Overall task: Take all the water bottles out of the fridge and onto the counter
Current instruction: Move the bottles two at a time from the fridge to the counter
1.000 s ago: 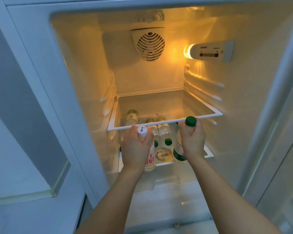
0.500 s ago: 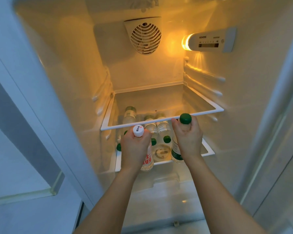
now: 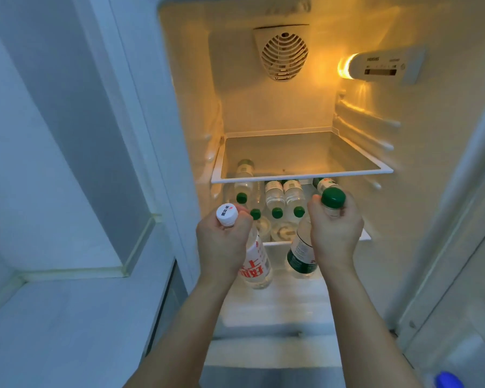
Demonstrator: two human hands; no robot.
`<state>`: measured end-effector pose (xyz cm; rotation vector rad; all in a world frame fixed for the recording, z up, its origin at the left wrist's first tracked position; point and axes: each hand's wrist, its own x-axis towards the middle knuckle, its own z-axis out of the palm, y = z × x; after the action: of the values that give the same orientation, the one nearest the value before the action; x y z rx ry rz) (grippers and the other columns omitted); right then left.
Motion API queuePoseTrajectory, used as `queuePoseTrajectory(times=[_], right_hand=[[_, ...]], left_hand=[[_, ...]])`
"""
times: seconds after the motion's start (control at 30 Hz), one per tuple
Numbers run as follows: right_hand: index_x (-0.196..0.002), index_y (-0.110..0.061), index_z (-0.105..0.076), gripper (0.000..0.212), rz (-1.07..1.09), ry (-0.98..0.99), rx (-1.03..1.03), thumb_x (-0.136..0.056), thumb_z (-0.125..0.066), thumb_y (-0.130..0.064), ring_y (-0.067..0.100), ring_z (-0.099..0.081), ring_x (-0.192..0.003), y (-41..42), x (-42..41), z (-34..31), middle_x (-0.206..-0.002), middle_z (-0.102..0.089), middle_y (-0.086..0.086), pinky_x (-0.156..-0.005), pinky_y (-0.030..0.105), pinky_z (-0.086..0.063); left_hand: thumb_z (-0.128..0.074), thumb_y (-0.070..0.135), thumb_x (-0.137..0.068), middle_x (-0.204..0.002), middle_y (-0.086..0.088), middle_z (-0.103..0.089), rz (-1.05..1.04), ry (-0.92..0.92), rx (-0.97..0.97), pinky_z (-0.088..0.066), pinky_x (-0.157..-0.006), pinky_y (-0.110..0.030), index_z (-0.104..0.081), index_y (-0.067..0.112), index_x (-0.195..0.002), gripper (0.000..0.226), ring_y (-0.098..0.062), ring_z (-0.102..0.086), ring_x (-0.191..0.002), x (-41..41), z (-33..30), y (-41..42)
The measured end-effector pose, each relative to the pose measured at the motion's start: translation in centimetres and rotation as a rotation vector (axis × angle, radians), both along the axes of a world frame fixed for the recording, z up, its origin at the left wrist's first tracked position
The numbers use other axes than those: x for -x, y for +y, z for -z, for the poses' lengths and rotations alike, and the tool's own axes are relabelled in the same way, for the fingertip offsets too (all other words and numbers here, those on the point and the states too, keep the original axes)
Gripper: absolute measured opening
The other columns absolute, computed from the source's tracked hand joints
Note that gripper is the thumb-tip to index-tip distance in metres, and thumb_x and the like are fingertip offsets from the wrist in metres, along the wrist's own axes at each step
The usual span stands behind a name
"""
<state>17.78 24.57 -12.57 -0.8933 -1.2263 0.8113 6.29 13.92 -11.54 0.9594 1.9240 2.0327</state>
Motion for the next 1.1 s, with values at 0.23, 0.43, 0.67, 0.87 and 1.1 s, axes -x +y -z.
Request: queuePoseTrajectory(times=[0.23, 0.43, 0.67, 0.87, 1.1], right_hand=[[-0.073, -0.027, -0.056, 0.015, -0.094, -0.006, 0.004, -0.079, -0.067, -0.020, -0.001, -0.052, -0.069, -9.2, 0.4, -0.3, -0.069, -0.059, -0.019, -0.067, 0.017, -0.041], [-0.077, -0.022, -0.059, 0.009, -0.181, -0.061, 0.029, -0.081, -0.067, -0.024, 0.012, -0.055, -0.072, -16.5, 0.8, 1.2, -0.072, -0.060, -0.005, -0.070, 0.028, -0.045], [-0.080, -0.022, -0.060, 0.008, -0.321, -0.098, 0.054, -0.082, -0.068, -0.020, 0.011, -0.054, -0.073, -23.3, 1.6, 0.7, -0.076, -0.059, -0.003, -0.070, 0.026, -0.044], [-0.076, -0.020, -0.055, 0.014, -0.564, -0.108, 0.039, -0.082, -0.067, -0.023, 0.012, -0.049, -0.069, -26.9, 1.5, 0.8, -0.072, -0.054, -0.003, -0.070, 0.032, -0.043], [-0.081, -0.017, -0.056, 0.014, -0.926, -0.205, 0.132, -0.087, -0.066, -0.023, -0.001, -0.049, -0.064, -31.9, 0.8, 2.7, -0.068, -0.053, -0.015, -0.063, 0.017, -0.041]], left_hand=[[-0.064, 0.015, -0.082, -0.073, -0.004, -0.069, -0.093, -0.028, 0.046, -0.046, -0.054, -0.016, -0.069, 0.013, -0.074, 0.009, -0.002, -0.059, -0.062, 0.1, -0.4, -10.0], [-0.066, 0.016, -0.082, -0.068, 0.001, -0.068, -0.155, -0.031, 0.086, -0.048, -0.059, -0.023, -0.069, 0.017, -0.071, 0.011, -0.012, -0.064, -0.066, 0.4, 0.6, -18.1], [-0.062, 0.029, -0.076, -0.069, -0.001, -0.068, -0.253, -0.092, 0.127, -0.052, -0.065, -0.032, -0.067, 0.016, -0.069, 0.016, -0.018, -0.065, -0.069, -0.5, 0.8, -26.3], [-0.060, 0.026, -0.084, -0.076, -0.011, -0.063, -0.393, -0.094, 0.166, -0.047, -0.063, -0.031, -0.062, 0.008, -0.076, 0.019, -0.013, -0.054, -0.065, -3.0, 0.0, -31.8], [-0.064, 0.022, -0.085, -0.072, -0.009, -0.062, -0.615, -0.272, 0.150, -0.047, -0.065, -0.032, -0.063, 0.007, -0.081, 0.016, -0.013, -0.056, -0.065, -7.9, 0.5, -38.1]])
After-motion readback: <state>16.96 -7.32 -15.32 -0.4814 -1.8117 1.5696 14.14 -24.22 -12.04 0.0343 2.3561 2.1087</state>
